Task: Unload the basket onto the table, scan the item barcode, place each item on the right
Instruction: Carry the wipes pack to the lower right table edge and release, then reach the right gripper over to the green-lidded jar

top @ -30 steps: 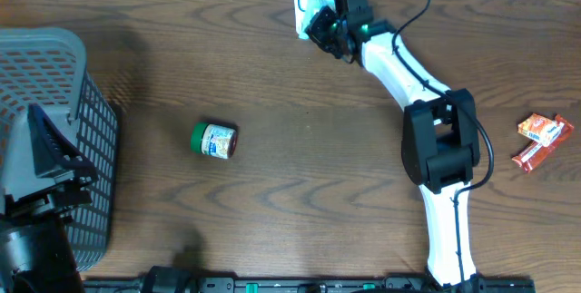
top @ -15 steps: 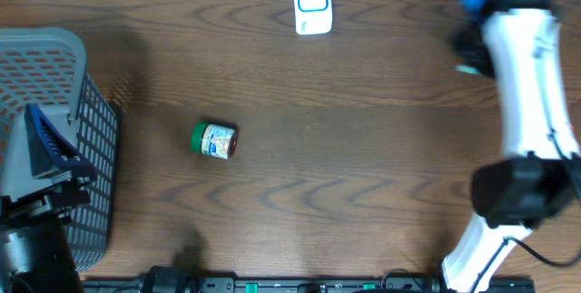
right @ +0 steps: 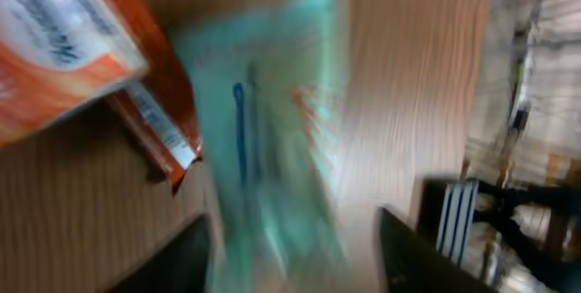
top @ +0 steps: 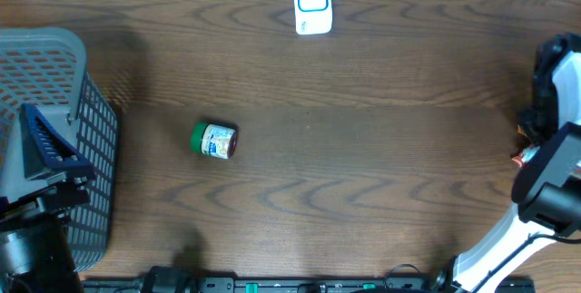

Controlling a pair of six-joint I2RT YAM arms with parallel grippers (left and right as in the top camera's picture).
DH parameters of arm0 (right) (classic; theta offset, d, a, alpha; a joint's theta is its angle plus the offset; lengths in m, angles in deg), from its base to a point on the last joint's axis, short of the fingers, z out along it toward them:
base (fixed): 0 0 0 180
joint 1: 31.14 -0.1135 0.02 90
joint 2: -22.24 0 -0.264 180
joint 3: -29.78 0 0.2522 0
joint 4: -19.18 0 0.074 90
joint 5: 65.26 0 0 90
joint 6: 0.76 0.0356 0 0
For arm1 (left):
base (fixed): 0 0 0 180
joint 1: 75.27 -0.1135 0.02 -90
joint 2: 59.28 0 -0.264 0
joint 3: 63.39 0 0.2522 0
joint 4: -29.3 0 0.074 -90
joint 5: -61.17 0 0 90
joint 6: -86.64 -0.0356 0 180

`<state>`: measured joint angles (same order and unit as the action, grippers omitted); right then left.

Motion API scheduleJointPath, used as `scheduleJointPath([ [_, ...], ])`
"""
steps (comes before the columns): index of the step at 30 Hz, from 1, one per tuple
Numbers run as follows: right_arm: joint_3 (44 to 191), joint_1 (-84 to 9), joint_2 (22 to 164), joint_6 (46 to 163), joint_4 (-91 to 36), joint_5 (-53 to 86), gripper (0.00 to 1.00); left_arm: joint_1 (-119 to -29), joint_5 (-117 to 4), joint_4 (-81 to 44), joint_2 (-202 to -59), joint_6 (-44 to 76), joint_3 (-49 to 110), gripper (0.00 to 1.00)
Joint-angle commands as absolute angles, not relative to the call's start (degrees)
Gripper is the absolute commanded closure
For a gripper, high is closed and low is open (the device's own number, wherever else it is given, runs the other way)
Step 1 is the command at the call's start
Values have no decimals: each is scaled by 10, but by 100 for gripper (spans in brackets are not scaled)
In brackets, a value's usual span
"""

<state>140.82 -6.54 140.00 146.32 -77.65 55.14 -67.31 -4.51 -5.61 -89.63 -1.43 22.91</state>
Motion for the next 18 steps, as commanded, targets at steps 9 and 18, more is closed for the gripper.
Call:
scheduleJointPath([
  [9, 1608, -78, 1325, 1304, -831, 357, 24, -676, -42, -53, -891, -6, 228, 16],
  [18, 1627, -215, 1268, 1121, -833, -7, 1, -676, -42, -53, -891, -6, 228, 16],
])
